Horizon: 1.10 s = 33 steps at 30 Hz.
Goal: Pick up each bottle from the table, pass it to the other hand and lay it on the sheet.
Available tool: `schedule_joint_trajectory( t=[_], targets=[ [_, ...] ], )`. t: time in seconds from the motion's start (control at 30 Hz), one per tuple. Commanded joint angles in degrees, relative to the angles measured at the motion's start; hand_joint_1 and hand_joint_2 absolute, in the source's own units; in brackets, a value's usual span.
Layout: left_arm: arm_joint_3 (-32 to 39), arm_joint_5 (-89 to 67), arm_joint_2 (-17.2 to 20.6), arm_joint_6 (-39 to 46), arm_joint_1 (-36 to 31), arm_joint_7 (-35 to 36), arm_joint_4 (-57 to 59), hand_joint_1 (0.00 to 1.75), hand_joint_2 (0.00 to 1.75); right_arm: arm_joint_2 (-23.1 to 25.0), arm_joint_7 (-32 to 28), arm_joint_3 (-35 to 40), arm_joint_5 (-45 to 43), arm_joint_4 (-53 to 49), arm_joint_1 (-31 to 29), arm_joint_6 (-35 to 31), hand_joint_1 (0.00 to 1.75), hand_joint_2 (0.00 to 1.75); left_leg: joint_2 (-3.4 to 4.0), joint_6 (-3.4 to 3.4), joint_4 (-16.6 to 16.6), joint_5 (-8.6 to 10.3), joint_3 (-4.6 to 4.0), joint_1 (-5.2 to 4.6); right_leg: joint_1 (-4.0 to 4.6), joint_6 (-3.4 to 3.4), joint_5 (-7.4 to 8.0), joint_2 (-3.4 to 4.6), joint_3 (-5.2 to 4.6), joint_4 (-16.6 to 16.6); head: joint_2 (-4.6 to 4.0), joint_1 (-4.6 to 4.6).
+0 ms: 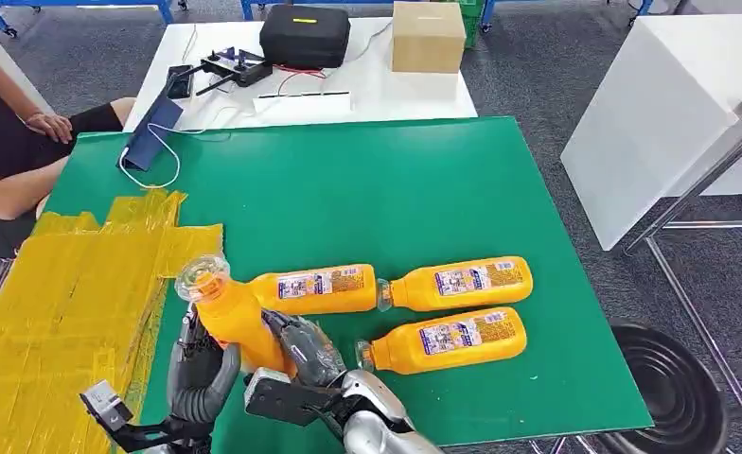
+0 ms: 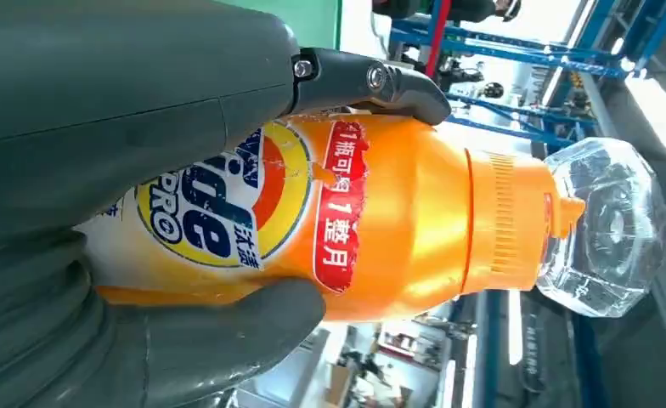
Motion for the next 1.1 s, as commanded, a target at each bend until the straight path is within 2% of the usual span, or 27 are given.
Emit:
schedule_joint_trajectory(
  t=[0.03, 0.07, 0.3, 0.57, 0.9, 0.93, 1.03, 1.07, 1.1],
  targets=[
    [-5.89, -2.24, 0.61, 0.19, -4.99, 1.15, 4.81, 0.00, 1.75, 1.05, -0.38, 6.62, 1.03, 4.38, -0.65, 1.87, 1.75, 1.75, -0.21, -0.09, 0.01, -0.02, 0.06, 0.08, 0.07, -0.04, -0.06, -0.16, 0.13, -0.01, 0.00, 0.00],
    [-5.88, -2.33, 0.62, 0.30, -5.05, 1.24, 4.87, 0.00, 0.00, 1.05, -0.38, 6.63, 1.02, 4.42, -0.66, 1.87, 1.75, 1.75, -0.23, -0.12, 0.04, -0.04, 0.08, 0.10, 0.09, -0.06, -0.08, -0.17, 0.16, -0.01, 0.00, 0.00],
    [-2.36, 2.53, -2.04, -0.36, -3.95, -1.62, 0.94, 0.00, 0.00, 0.61, -0.80, 6.15, 0.82, 3.86, 0.03, 1.11, 1.75, 1.75, -0.20, -0.08, 0.04, -0.04, 0.05, 0.08, 0.07, -0.03, -0.07, -0.16, 0.12, 0.00, 0.02, 0.00],
    [-1.66, 3.45, -2.47, -0.33, -3.60, -2.26, 0.31, 0.00, 0.00, 0.45, -1.10, 5.81, 0.60, 3.28, 0.45, 0.62, 1.75, 1.75, -0.11, -0.05, 0.01, -0.01, 0.01, 0.04, 0.03, -0.02, -0.03, -0.09, 0.05, -0.01, 0.02, 0.00],
    [4.56, 14.39, -6.11, -3.51, 0.97, -4.49, -6.93, 0.00, 0.00, -4.25, -5.65, -0.88, -2.84, -14.44, 9.77, -2.91, 1.75, 1.75, -0.15, -0.07, 0.04, -0.11, 0.07, 0.08, 0.07, -0.02, -0.11, -0.08, 0.15, -0.01, 0.00, 0.02],
    [5.31, 15.47, -6.47, -3.42, 1.41, -4.40, -7.64, 0.00, 1.75, -4.54, -6.15, -1.74, -3.06, -16.29, 10.91, -3.52, 1.75, 1.75, -0.12, -0.06, 0.01, -0.09, 0.06, 0.08, 0.07, -0.02, -0.08, -0.07, 0.14, -0.04, 0.00, 0.00],
    [7.16, 17.84, -7.33, -3.70, 2.54, -3.87, -9.17, 0.00, 1.75, -5.55, -6.85, -3.82, -3.19, -21.59, 13.82, -4.45, 1.75, 1.75, -0.22, -0.08, 0.04, -0.12, 0.08, 0.09, 0.08, -0.03, -0.13, -0.16, 0.19, -0.02, 0.00, 0.00],
    [7.54, 18.27, -7.49, -3.96, 2.68, -3.88, -9.33, 0.31, 1.75, -5.81, -6.73, -4.06, -3.06, -22.43, 14.19, -4.53, 1.75, 1.75, -0.15, -0.03, -0.01, -0.04, -0.01, 0.01, 0.01, -0.01, -0.06, -0.11, 0.06, -0.03, 0.00, 0.02],
    [7.64, 18.30, -7.50, -4.23, 2.74, -3.88, -9.44, 1.75, 1.75, -5.98, -6.81, -4.34, -3.30, -22.99, 14.48, -4.52, 1.75, 1.75, -0.19, -0.07, 0.02, -0.11, 0.07, 0.06, 0.05, -0.03, -0.12, -0.13, 0.15, -0.02, 0.00, 0.00]
  ],
)
